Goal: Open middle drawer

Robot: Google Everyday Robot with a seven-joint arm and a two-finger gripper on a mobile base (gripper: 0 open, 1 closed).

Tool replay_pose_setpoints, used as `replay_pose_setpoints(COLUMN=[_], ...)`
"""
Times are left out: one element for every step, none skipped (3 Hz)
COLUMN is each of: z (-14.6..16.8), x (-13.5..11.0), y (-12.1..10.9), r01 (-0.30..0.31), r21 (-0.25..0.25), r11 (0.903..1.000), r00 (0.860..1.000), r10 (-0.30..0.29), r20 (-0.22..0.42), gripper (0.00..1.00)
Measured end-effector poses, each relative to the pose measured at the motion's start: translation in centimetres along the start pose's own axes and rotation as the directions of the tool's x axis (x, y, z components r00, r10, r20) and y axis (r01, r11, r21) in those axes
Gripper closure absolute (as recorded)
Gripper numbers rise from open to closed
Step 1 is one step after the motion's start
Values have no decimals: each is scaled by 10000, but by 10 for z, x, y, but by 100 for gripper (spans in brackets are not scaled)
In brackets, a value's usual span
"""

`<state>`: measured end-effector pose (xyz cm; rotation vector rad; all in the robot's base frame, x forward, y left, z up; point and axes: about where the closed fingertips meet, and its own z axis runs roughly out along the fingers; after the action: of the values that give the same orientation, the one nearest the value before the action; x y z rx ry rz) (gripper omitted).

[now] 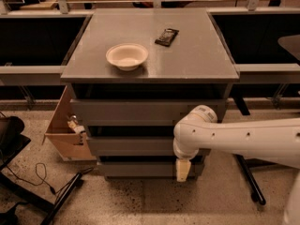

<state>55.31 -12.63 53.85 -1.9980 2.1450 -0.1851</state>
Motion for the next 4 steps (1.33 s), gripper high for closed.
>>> replay_pose_setpoints(z=[39,70,99,121], x=[3,3,5,3], y=[-16,-25,-36,-45], r01=[64,-2,-240,-648], r21=[-268,-554,-802,-913], r11=[9996,9985,9965,9937], r00=[9997,9993,9990,9974], r10=[-70,-19,208,615], r20=[-241,-374,-398,-377], gripper=[0,0,0,19])
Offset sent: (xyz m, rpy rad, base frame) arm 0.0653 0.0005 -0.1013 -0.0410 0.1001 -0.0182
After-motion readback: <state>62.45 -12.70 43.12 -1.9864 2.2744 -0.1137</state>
